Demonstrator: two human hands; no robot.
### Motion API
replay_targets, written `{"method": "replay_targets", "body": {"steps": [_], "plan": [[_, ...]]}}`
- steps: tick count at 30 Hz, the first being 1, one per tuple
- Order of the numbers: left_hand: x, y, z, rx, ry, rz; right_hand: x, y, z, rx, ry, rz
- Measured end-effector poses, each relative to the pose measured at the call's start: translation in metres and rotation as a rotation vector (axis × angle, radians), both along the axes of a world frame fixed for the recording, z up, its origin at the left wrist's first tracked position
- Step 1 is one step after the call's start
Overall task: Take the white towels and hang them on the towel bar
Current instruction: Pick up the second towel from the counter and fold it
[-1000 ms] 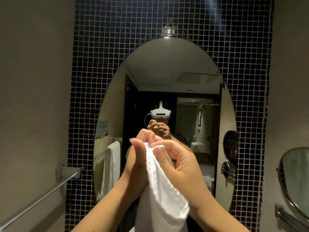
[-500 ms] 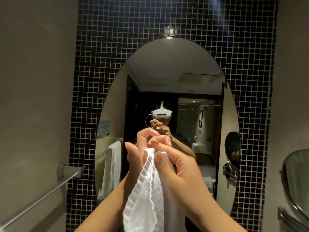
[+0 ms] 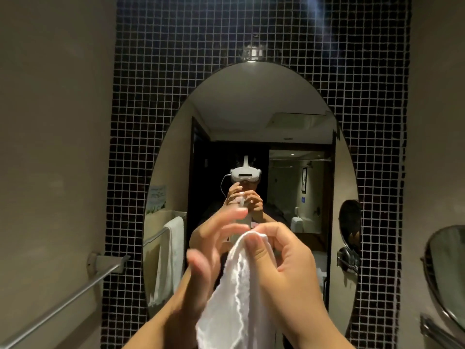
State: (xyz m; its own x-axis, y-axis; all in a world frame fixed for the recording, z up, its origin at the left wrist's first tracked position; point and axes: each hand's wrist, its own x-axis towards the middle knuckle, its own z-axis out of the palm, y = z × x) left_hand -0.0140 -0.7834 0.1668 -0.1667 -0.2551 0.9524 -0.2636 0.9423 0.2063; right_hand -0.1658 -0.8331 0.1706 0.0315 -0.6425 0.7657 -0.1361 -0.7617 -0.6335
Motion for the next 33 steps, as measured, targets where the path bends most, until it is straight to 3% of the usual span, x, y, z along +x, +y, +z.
{"method": "replay_targets", "body": {"steps": [1,7,11,18,26,33], "plan": [[-0.005,-0.001,-0.009,0.073,-0.103,-0.137,-0.004,-0.003,-0.001,-0.007,-0.02,-0.018],[0.032,-0.012,-0.014,-0.02,-0.486,0.465,-0.022,-0.02,0.0,-0.005,-0.112,-0.079],[0.023,-0.016,-0.016,0.044,-0.671,0.612,-0.023,-0.029,0.007,-0.058,-0.064,-0.123],[0.036,-0.007,0.027,-0.056,-0.407,0.777,-0.042,-0.055,0.026,-0.106,0.155,-0.235],[0.061,-0.025,0.066,0.08,-0.357,0.912,-0.049,-0.068,0.054,-0.171,0.366,-0.341],[0.063,-0.024,0.065,0.067,-0.27,0.988,-0.033,-0.067,0.054,-0.246,0.496,-0.496]]}}
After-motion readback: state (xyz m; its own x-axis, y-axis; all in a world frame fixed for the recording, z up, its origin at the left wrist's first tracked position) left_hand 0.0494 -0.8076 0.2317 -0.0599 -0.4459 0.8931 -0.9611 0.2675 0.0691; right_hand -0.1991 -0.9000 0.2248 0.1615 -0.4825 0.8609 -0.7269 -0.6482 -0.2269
